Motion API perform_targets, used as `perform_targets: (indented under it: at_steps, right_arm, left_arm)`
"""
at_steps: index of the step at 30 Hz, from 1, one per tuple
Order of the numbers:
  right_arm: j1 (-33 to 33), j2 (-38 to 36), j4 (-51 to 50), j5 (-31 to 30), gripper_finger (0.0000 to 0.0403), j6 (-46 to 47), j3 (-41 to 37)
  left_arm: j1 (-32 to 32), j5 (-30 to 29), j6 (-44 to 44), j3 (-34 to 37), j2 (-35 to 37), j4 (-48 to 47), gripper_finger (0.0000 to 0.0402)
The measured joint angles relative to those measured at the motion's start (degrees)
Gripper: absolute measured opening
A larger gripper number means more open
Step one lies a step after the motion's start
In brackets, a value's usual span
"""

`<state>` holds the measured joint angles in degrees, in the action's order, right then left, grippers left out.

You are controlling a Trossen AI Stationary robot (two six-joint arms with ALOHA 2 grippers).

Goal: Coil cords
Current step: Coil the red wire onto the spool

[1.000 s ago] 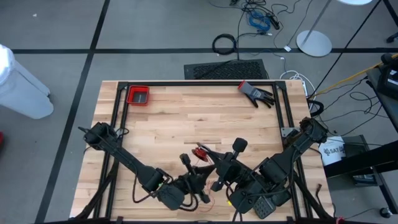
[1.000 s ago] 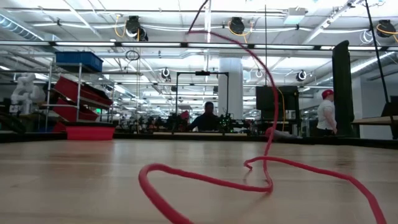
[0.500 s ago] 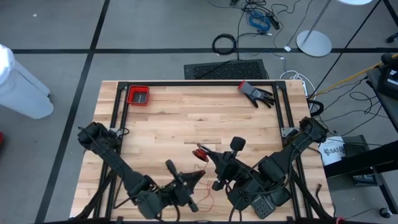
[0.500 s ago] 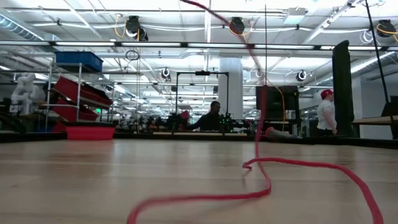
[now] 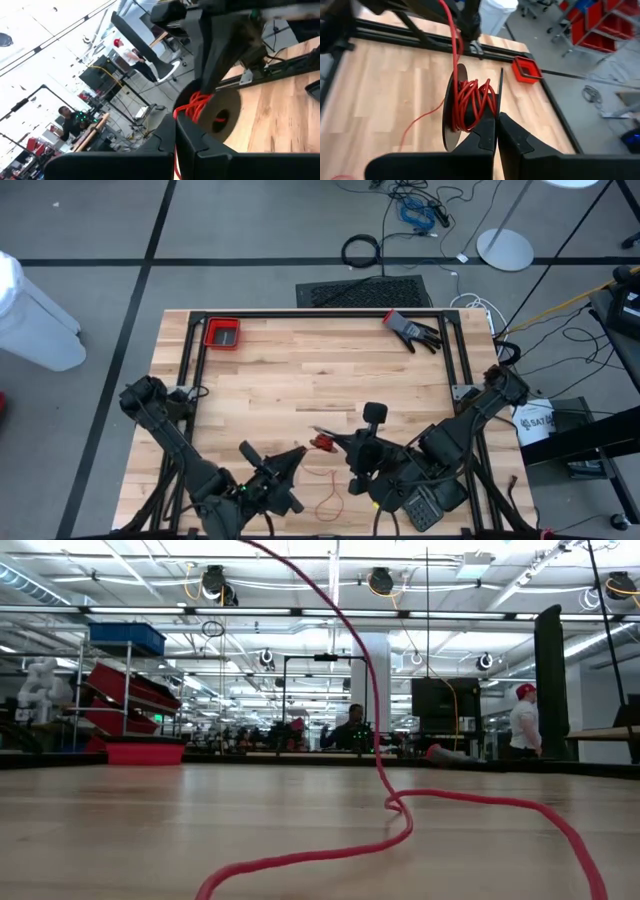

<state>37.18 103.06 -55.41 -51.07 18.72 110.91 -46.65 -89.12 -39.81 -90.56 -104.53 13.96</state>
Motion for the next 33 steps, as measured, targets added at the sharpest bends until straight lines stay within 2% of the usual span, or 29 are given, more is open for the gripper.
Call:
perform_targets:
  at_steps: [10,16,21,24,28,33]
  right_arm:
    - [4.9,-2.1,9.2,1.5,0.0,-4.9,0.0]
    - [7.7,-2.4,14.6,-2.5,0.0,-9.2,0.0]
    - [9.2,-2.7,14.9,-7.1,0.0,-10.0,0.0]
    - [10.1,-3.3,15.0,-7.5,0.0,-10.2,0.0]
    - [11.8,-3.9,15.0,-8.1,0.0,-10.2,0.0]
    - [14.7,-4.7,15.0,-12.1,0.0,-10.2,0.0]
  left_arm:
    - [0.0,0.8,0.3,0.0,0.0,-1.2,0.0001]
    - [-0.3,6.6,0.5,0.0,0.0,-2.3,0.0004]
    - [-0.7,8.9,1.7,0.0,0.0,-2.5,0.0034]
    - [-0.7,9.8,3.3,0.0,0.0,-2.8,0.0055]
    - [-0.6,16.0,5.2,0.0,0.0,-3.0,0.0072]
    - [-0.6,24.5,6.5,0.0,-0.1,-5.2,0.0083]
